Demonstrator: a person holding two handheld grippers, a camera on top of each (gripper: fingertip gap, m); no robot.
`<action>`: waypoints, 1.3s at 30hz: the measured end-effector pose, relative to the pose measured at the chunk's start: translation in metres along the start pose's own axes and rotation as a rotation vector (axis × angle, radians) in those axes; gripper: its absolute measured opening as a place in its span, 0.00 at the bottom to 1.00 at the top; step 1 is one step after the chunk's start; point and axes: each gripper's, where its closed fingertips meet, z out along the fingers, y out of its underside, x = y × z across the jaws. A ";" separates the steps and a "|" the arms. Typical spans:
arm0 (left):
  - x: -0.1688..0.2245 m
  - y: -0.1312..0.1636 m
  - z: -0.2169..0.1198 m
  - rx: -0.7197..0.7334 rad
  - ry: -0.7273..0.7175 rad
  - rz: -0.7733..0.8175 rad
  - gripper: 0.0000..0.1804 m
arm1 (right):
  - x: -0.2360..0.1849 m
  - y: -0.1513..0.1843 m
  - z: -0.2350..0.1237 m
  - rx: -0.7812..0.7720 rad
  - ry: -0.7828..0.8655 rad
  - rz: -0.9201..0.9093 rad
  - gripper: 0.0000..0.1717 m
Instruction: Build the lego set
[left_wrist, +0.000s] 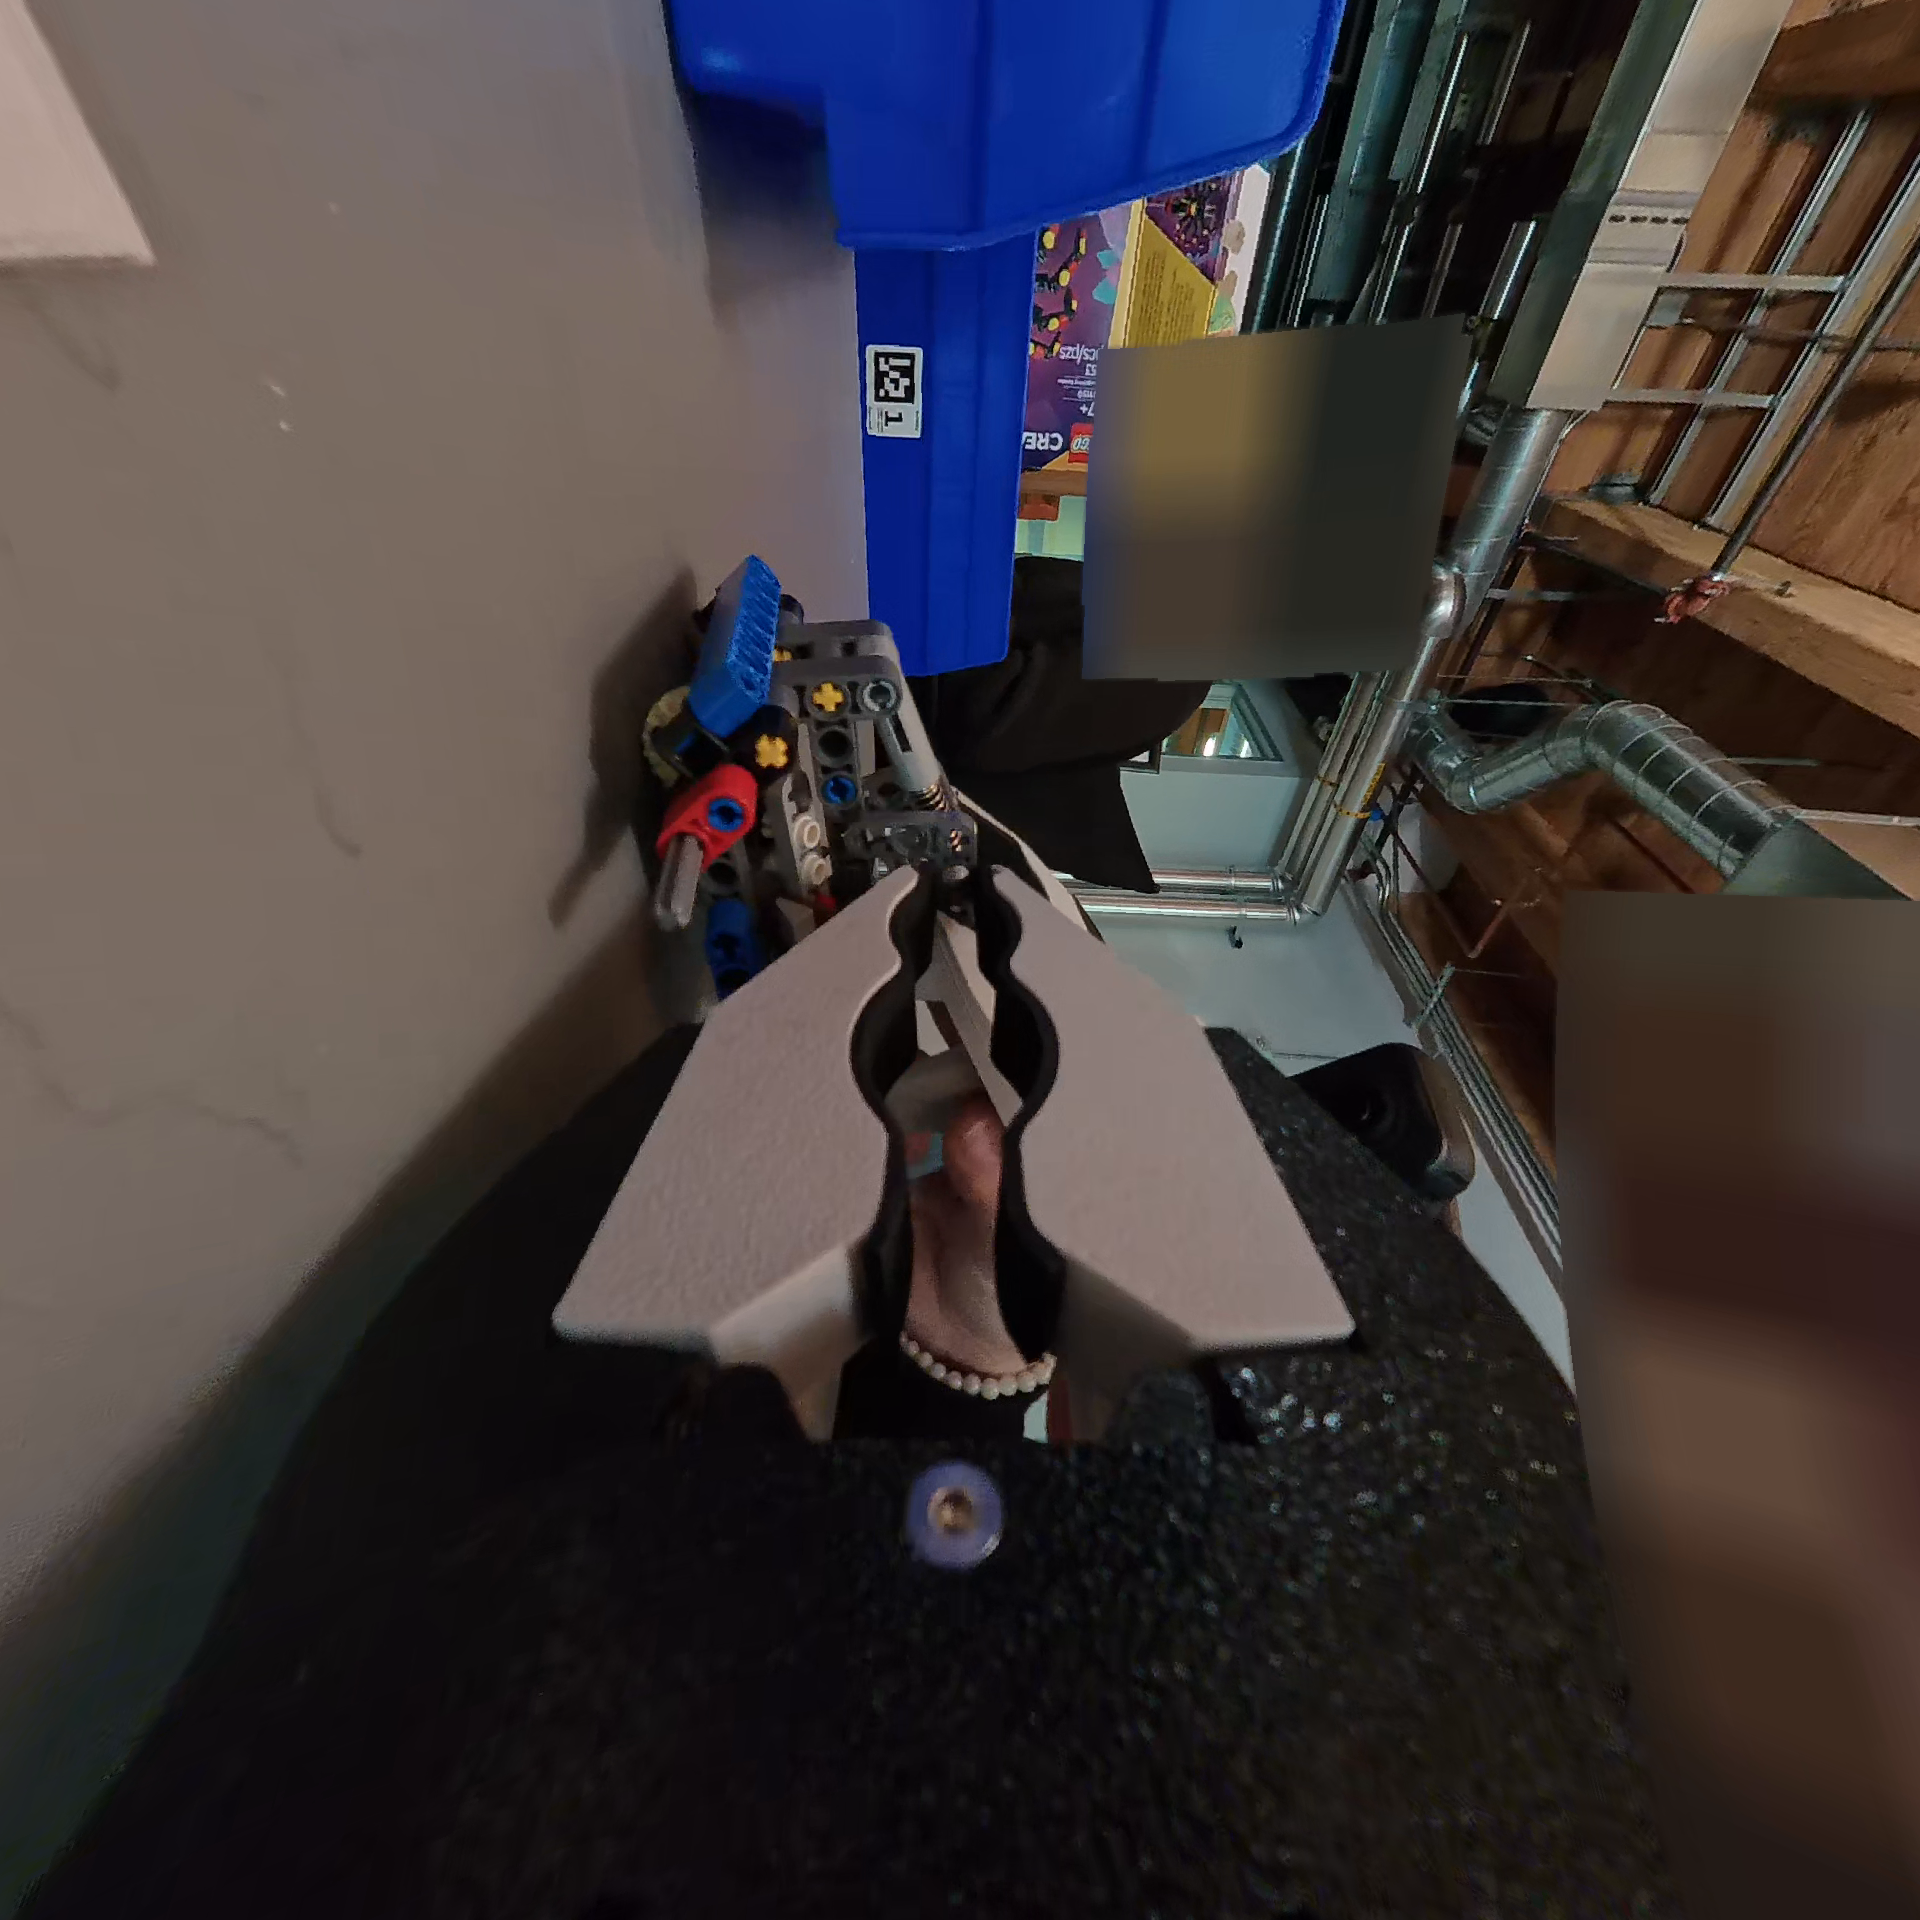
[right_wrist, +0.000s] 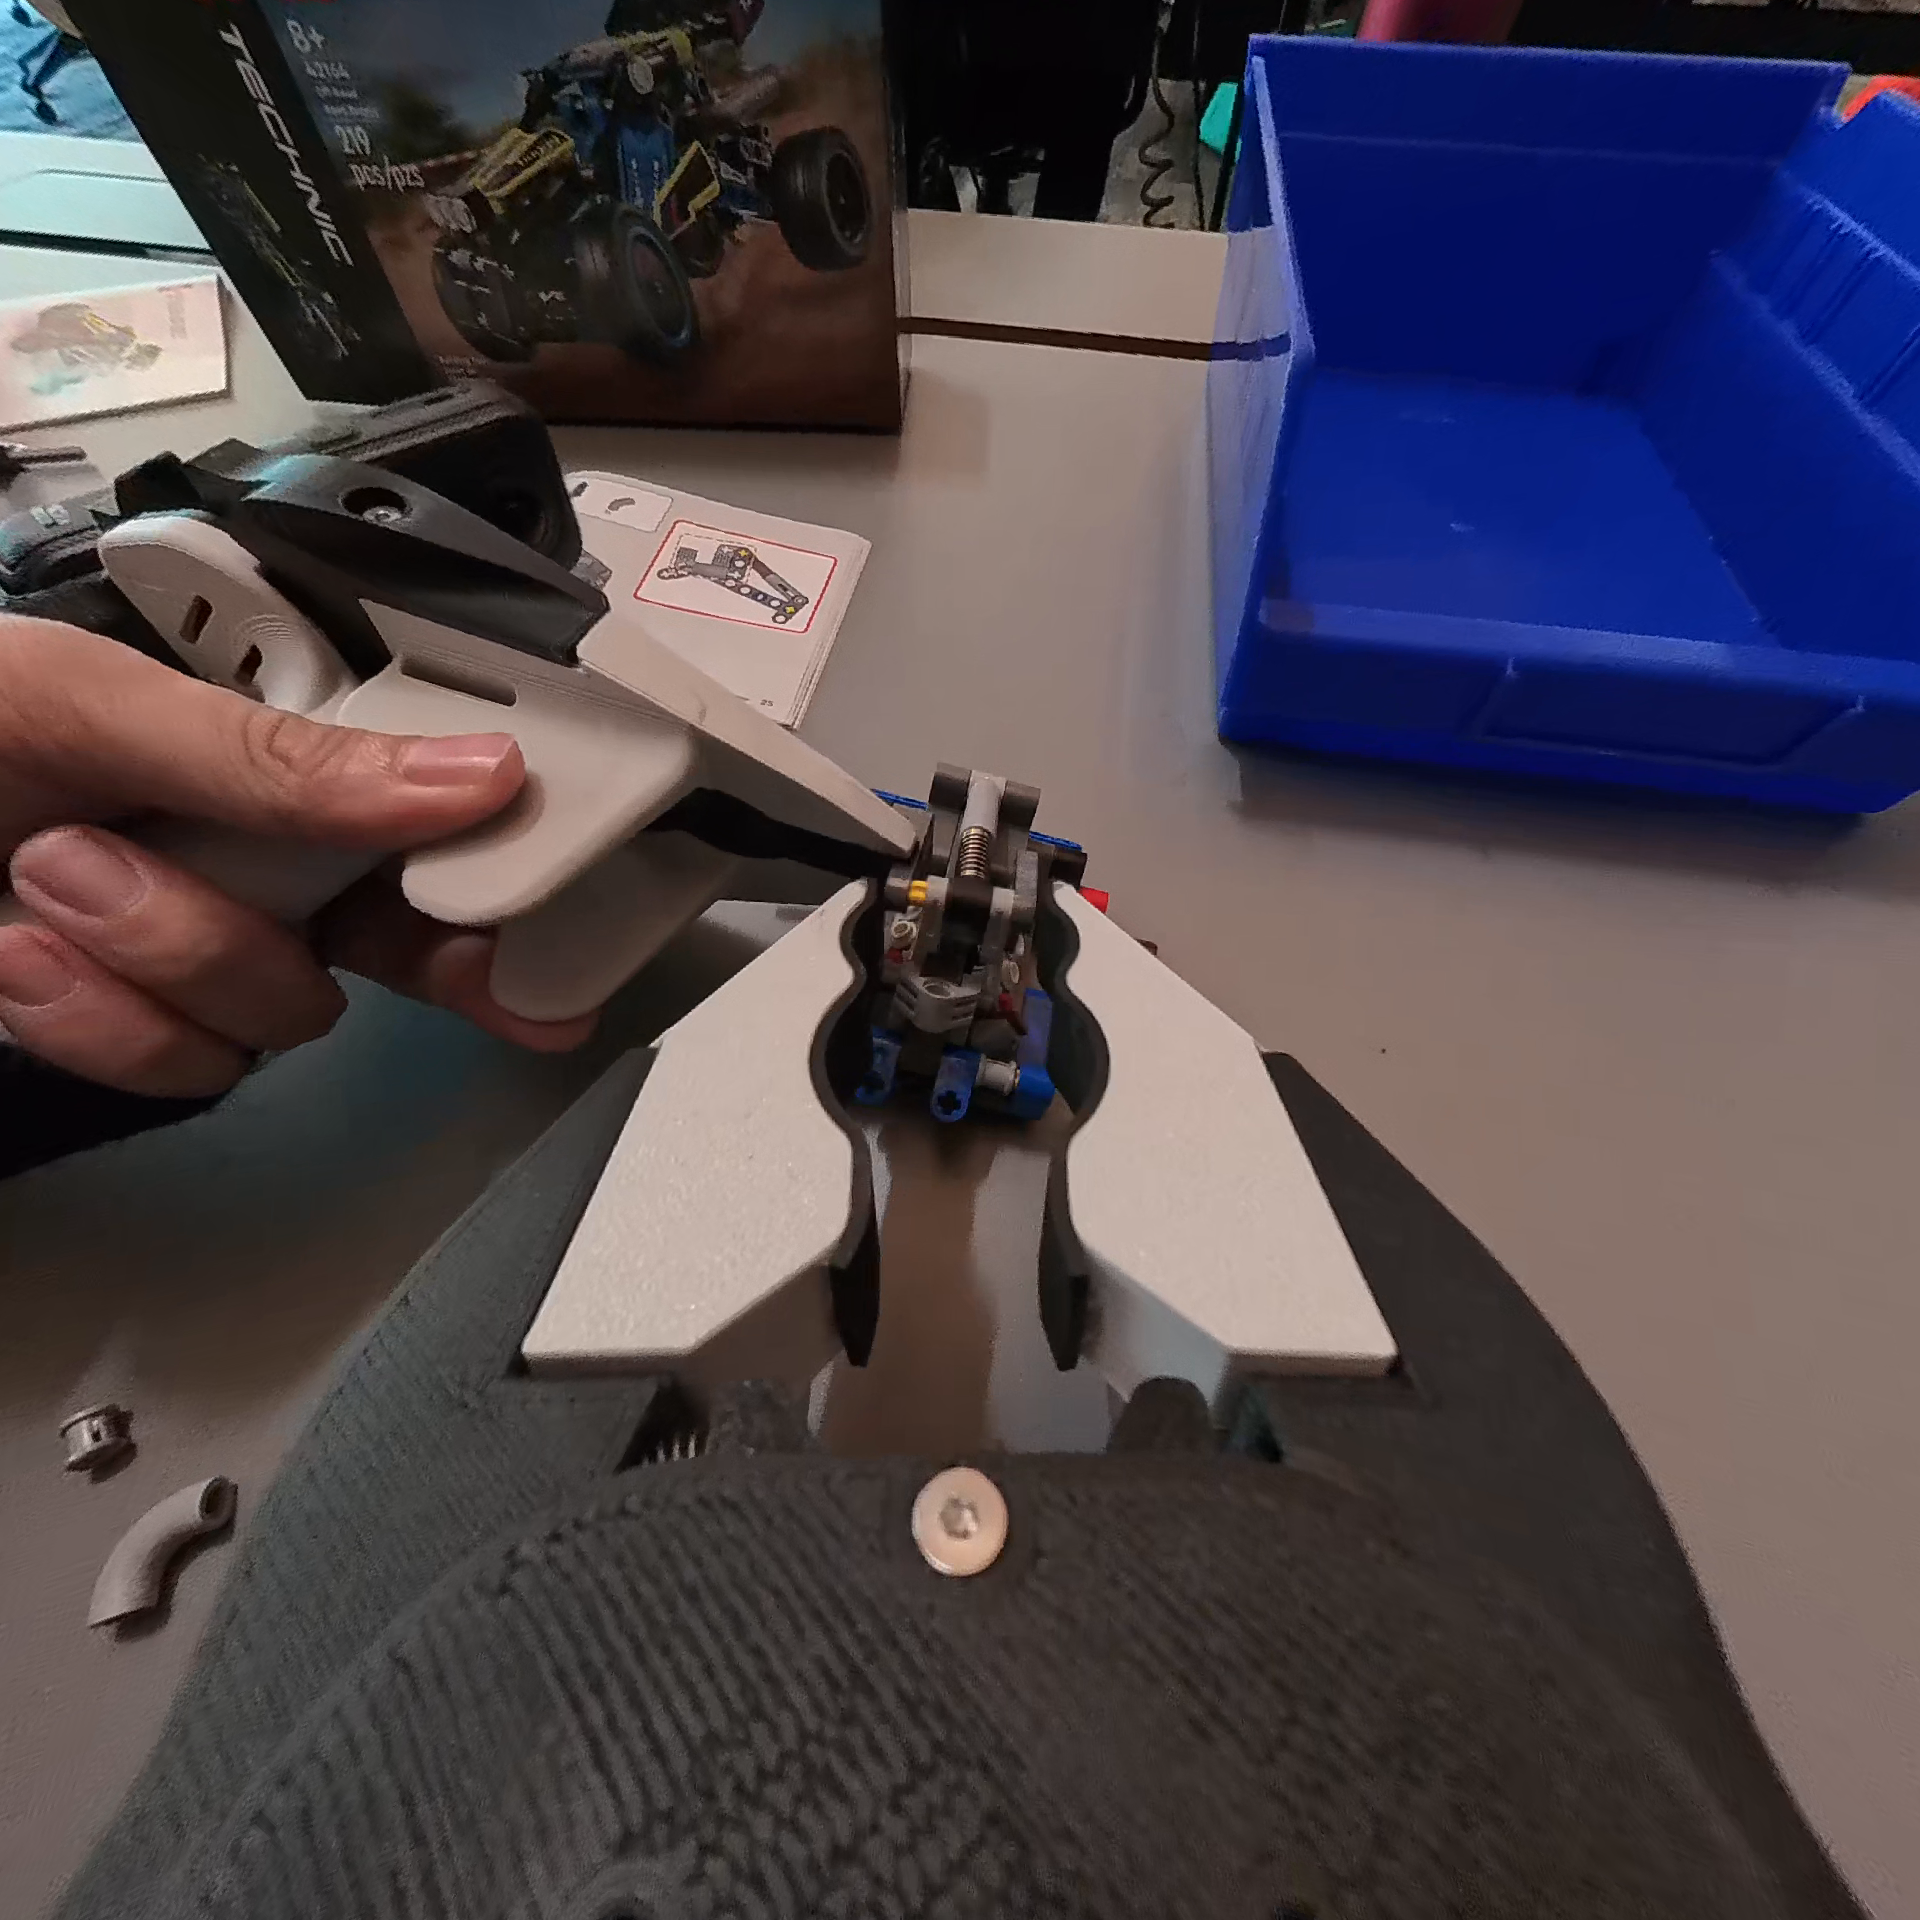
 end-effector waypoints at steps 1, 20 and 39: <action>0.000 0.000 0.000 0.004 -0.005 -0.003 0.02 | 0.000 0.000 0.000 0.000 -0.003 0.004 0.15; -0.001 0.000 0.000 0.029 -0.005 -0.014 0.02 | -0.001 0.001 0.001 -0.008 -0.018 -0.020 0.15; 0.000 0.001 -0.002 -0.052 -0.030 0.174 0.02 | 0.000 0.002 0.001 -0.016 -0.049 0.001 0.14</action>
